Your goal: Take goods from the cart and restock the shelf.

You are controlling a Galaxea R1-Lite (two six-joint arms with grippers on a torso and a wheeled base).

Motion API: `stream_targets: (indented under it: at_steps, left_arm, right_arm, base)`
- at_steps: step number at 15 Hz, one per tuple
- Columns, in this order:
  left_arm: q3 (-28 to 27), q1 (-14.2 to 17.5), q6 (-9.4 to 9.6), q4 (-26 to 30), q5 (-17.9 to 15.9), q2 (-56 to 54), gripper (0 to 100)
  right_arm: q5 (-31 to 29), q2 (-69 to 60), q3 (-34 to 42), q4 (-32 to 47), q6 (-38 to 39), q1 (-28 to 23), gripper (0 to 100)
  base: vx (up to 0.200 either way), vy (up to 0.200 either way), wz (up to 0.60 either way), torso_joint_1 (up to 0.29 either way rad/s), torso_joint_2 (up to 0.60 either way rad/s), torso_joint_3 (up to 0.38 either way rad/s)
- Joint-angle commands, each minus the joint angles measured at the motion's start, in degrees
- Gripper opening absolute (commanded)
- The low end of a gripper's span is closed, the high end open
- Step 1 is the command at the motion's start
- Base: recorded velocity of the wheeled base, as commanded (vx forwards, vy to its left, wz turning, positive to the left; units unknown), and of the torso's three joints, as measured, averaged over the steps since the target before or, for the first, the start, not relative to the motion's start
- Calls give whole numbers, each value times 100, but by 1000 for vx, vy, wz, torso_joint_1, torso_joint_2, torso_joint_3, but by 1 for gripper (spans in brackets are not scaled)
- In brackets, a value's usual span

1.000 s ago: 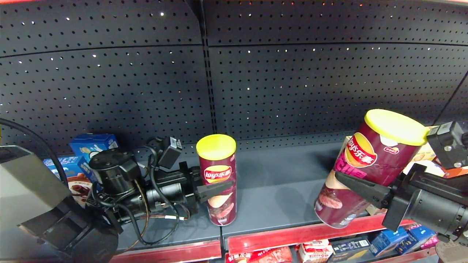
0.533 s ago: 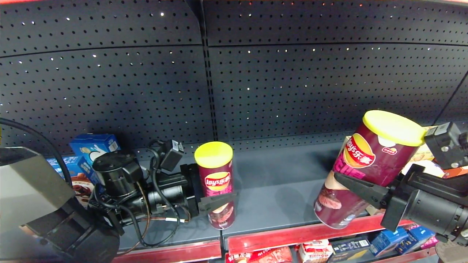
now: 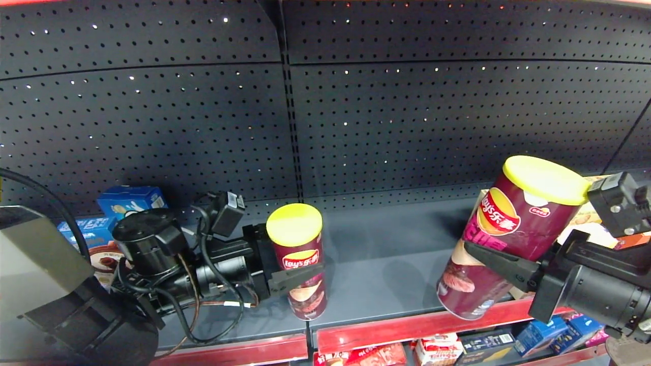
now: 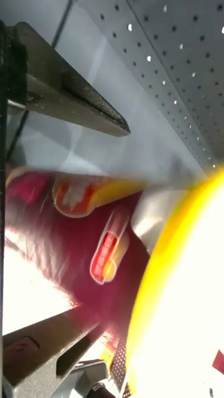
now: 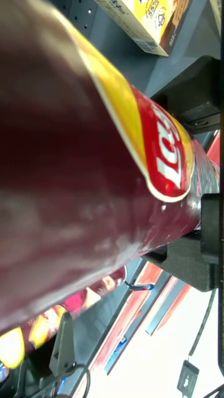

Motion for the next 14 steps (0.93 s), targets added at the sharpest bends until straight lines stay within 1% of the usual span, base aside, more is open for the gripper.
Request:
stream_targets:
  at_steps: [1, 4, 5, 6, 7, 8, 9, 10, 11, 12, 13, 14]
  left_arm:
    - [292, 155, -5, -120, -11, -200, 100]
    - [819, 428, 12, -217, -20, -578, 100]
    - [1180, 612, 21, -217, -37, -886, 100]
    - [1276, 674, 30, -217, -37, -983, 100]
    - [1505, 911, 12, -217, -20, -1317, 100]
    - [1619, 1034, 3, -217, -2, -1519, 100]
    - [1804, 1166, -32, -217, 147, -1791, 100]
    - [1944, 1201, -67, -217, 420, -1985, 100]
    - [2261, 1210, -515, -217, 885, -2406, 100]
    - [2437, 1219, -823, -217, 1017, -2758, 100]
    - [2507, 1280, -876, -217, 1008, -2995, 100]
    - [2586, 1395, -876, -199, 1008, -3101, 100]
  right_arm:
    - [2, 7, 21, -2, -6, 7, 0]
    - [2, 7, 56, -2, 3, -2, 0]
    - [2, 7, 65, -2, 3, -2, 0]
    - [2, 7, 65, -2, 3, -11, 0]
    - [-7, 139, -14, -2, -6, -134, 0]
    - [-25, 289, -85, -11, -6, -160, 0]
    - [-69, 491, -287, -11, -15, -169, 0]
    - [-95, 675, -463, -11, -24, -169, 0]
    - [-121, 974, -805, -2, -24, -195, 0]
    - [-245, 1220, -1051, -2, -24, -239, 0]
    - [-368, 1458, -1297, -11, -32, -239, 0]
    - [-447, 1642, -1473, -11, -32, -239, 0]
  base:
    - [0, 0, 0, 0, 0, 0]
    - [0, 0, 0, 0, 0, 0]
    - [0, 0, 0, 0, 0, 0]
    - [0, 0, 0, 0, 0, 0]
    - [0, 0, 0, 0, 0, 0]
    - [0, 0, 0, 0, 0, 0]
    - [0, 0, 0, 0, 0, 0]
    - [0, 0, 0, 0, 0, 0]
    - [0, 0, 0, 0, 0, 0]
    - [0, 0, 0, 0, 0, 0]
    - [0, 0, 0, 0, 0, 0]
    - [0, 0, 0, 0, 0, 0]
